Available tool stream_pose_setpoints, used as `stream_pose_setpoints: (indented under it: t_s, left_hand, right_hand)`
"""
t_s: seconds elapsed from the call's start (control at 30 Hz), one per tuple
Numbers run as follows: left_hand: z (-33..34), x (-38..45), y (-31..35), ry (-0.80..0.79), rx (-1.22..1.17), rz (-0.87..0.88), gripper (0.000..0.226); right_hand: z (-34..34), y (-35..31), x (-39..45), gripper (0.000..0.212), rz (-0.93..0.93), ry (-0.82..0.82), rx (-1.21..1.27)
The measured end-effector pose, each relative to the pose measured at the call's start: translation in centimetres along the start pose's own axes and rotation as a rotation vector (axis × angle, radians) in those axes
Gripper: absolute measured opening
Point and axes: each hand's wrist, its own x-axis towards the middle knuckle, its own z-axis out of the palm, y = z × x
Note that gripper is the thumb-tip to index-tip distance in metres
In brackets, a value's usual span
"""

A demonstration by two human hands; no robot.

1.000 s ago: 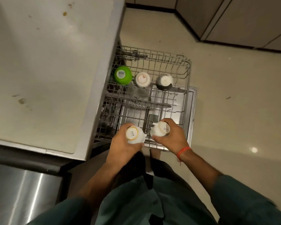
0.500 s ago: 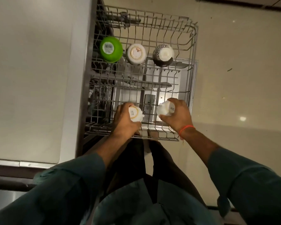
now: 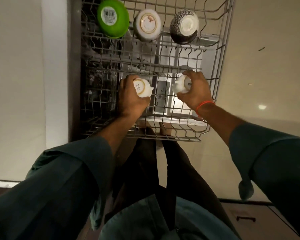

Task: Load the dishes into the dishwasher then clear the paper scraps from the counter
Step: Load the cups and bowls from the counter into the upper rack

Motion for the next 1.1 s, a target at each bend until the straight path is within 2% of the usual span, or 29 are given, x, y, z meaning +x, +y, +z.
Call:
stream_pose_setpoints:
  t_s: [0.5,0.87,0.97,1.1]
  left_hand:
    - [4.2,2.3,-1.5,0.104,-0.089,0.056,0.074]
    - [4.8,1.9,-1.5,0.212,-0.087,0.242,0.07]
    - [4.8,2.1,-1.0,0.196,-0.048,0.26,0.07]
    - [5.3,2.4,-0.8,0.096,-0.033,0.313,0.071]
  right_hand:
    - [3.3,3.1,2.0,0.07,-0.1,0.02,-0.026]
    - [4.5,4.0,1.2,0.085,-0.089,0.013,0.038]
    - [4.3,3.9,0.9,0.087,-0.105,0.03,0.051]
    - [4.0,3.7,0.4,0.088,-0.123,0.086,0.091]
